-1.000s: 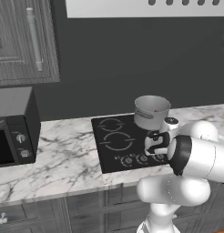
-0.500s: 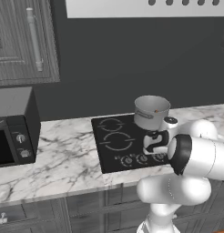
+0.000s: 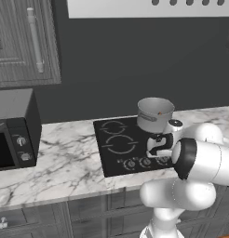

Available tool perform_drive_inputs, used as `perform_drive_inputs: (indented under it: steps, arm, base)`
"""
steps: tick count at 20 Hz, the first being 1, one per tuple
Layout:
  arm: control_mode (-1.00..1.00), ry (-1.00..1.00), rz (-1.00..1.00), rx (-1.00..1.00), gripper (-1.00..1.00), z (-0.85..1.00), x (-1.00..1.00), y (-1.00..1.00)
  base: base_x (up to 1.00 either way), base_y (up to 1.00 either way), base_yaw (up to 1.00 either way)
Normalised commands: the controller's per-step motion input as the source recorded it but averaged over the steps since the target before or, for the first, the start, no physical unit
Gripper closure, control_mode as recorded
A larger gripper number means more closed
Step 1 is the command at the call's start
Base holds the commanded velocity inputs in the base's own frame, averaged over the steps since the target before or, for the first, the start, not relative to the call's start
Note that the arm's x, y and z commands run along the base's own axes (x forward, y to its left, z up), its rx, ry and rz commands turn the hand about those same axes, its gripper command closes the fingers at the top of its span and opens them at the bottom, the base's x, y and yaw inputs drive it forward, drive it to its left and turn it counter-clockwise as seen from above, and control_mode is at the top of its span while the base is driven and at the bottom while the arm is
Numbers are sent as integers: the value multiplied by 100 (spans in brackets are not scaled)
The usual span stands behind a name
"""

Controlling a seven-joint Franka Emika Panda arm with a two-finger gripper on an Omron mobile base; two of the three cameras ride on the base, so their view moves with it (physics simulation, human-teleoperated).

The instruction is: Retrieve the frozen meat and place it in the pot on a burner. Then turn the burner on.

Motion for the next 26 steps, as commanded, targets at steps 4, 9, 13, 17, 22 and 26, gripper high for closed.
perform_drive_inputs:
  steps: [4,9,13,17,22,26]
  arm:
    - [-100,0,4,0,100,-8,-7,-4]
    - [-100,0,20,0,100,-12,0,-22]
    - [-100,0,31,0,100,-10,0,0]
    - [-100,0,39,0,100,-14,-4,0]
    - [-100,0,47,0,100,-19,-7,0]
    - [-100,-1,49,0,100,-18,-2,0]
  base:
    - [0,0,0]
    - [0,0,0]
    - [0,0,0]
    - [0,0,0]
    - [0,0,0]
    - [0,0,0]
